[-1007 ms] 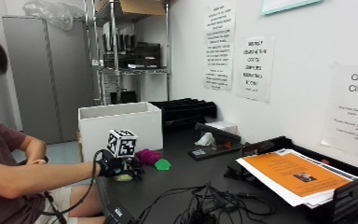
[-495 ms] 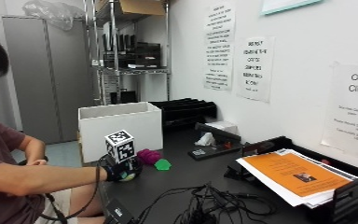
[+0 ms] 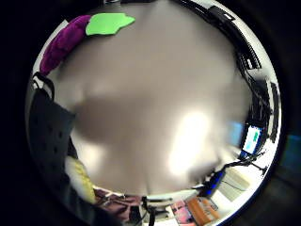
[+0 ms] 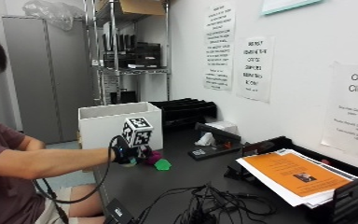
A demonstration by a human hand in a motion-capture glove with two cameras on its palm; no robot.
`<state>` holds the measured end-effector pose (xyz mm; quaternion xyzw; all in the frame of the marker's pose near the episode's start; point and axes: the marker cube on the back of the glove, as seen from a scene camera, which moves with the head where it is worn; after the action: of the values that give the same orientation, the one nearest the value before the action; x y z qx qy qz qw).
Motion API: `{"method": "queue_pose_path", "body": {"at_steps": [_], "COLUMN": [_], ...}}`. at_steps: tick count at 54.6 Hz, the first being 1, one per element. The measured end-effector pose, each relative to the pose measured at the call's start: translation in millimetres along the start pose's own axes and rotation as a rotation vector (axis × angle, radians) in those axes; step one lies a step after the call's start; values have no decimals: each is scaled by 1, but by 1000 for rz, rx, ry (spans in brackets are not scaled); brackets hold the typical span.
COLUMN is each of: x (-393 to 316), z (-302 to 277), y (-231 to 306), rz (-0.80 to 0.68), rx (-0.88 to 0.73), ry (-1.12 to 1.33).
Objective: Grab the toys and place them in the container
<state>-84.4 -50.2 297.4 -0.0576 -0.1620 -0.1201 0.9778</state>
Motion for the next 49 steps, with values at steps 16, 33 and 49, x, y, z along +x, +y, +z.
{"method": "queue_pose_path", "body": {"at_steps": [16, 33, 49], "x": [-67, -164, -257], "z": [-130, -232, -239], "y": [-5, -9, -33], "rz": [-92, -189, -283], "rx": [95, 204, 231], "ry": [143, 274, 244]}}
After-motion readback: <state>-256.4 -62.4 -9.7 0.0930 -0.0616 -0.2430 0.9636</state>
